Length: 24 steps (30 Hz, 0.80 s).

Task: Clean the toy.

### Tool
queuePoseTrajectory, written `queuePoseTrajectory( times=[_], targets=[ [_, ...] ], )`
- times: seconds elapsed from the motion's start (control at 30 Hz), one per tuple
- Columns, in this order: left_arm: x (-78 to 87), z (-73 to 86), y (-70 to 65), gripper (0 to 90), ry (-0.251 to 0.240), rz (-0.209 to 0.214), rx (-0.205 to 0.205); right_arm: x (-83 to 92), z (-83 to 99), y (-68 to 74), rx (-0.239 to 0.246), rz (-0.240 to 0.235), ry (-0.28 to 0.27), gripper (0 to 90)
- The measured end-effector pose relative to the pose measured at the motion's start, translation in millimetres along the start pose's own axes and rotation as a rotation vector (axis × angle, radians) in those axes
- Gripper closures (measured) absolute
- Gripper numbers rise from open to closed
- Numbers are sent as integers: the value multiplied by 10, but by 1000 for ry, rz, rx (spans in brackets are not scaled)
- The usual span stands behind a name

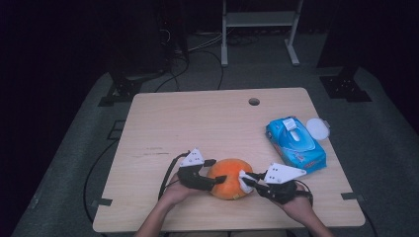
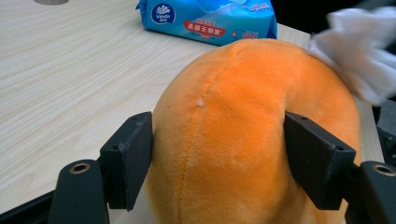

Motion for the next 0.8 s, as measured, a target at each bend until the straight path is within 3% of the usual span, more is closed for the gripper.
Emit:
queuePoseTrajectory(
  times=[0.03, 0.13, 0.2, 0.33, 0.5, 0.57, 0.67, 0.8],
  targets=[
    [1, -1, 4, 278, -1, -3, 3, 0, 0, 0, 0, 0, 0, 792],
    [-5, 1, 7, 278, -7, -2, 11, 0, 139, -218, -26, 73, 44, 791],
    [-5, 4, 15, 277, -6, -4, 8, 3, 181, -261, -49, 77, 50, 791],
    [-3, 19, 37, 272, -10, -2, 19, 9, 50, -110, -29, 40, 4, 790],
    [-19, 17, 25, 270, -12, -5, 24, -41, -97, 193, 27, -57, -32, 790],
    [-26, 14, 17, 271, -11, -3, 24, -74, -96, 223, 60, -38, -16, 790],
    [-25, 13, 12, 272, -13, -3, 30, -90, -78, 121, 56, 2, -13, 791],
    [-41, -8, 6, 271, -19, 6, 35, -69, -17, -96, -6, 43, -17, 791]
  ],
)
Point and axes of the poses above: each handheld gripper's, and its own axes: x roughly backward along the jaws, z roughly out of its underside, y roughly to its left, the point moved 7 cm from there along -x, roughly forward along the jaws, and after that the axes turned 6 degrees about -x, right-handed, at the moved point
